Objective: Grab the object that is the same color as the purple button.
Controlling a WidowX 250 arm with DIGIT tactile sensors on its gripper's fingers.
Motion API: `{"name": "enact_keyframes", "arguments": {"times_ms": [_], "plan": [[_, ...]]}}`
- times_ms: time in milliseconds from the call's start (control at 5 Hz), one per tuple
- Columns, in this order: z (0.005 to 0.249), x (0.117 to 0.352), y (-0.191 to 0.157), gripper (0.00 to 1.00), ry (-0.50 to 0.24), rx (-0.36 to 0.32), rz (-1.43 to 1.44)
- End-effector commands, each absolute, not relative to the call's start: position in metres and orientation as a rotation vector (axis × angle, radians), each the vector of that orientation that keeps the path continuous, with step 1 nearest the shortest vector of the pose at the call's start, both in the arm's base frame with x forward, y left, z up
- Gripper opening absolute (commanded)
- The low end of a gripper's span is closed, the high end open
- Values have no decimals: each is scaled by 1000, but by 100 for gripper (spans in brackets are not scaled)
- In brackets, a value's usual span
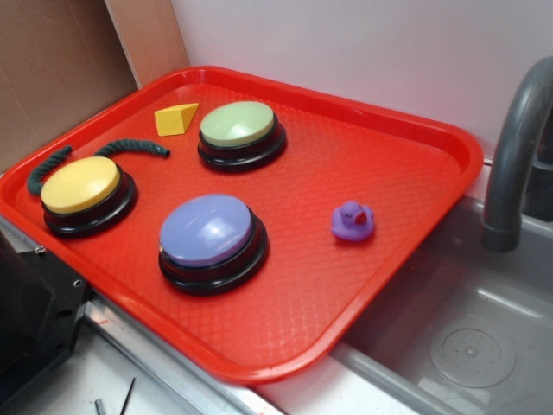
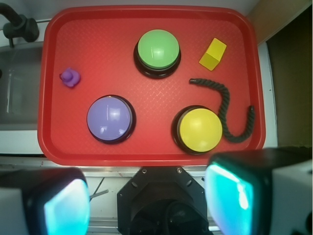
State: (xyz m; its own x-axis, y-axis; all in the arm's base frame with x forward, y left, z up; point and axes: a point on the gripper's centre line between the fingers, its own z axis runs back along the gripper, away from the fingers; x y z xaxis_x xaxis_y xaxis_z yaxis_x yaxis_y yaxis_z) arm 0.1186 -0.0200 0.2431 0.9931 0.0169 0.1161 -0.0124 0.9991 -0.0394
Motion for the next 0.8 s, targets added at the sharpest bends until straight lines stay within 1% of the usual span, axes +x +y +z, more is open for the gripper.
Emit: {"name": "enact_keyframes", "arguments": {"times_ms": [0, 200, 400, 600], "plan": [[243, 119, -20, 100, -117, -39, 15], [210, 169, -70, 100, -159, -46, -236], [178, 206, -125, 100, -198, -68, -486], [154, 201, -153, 100, -216, -58, -739]]}}
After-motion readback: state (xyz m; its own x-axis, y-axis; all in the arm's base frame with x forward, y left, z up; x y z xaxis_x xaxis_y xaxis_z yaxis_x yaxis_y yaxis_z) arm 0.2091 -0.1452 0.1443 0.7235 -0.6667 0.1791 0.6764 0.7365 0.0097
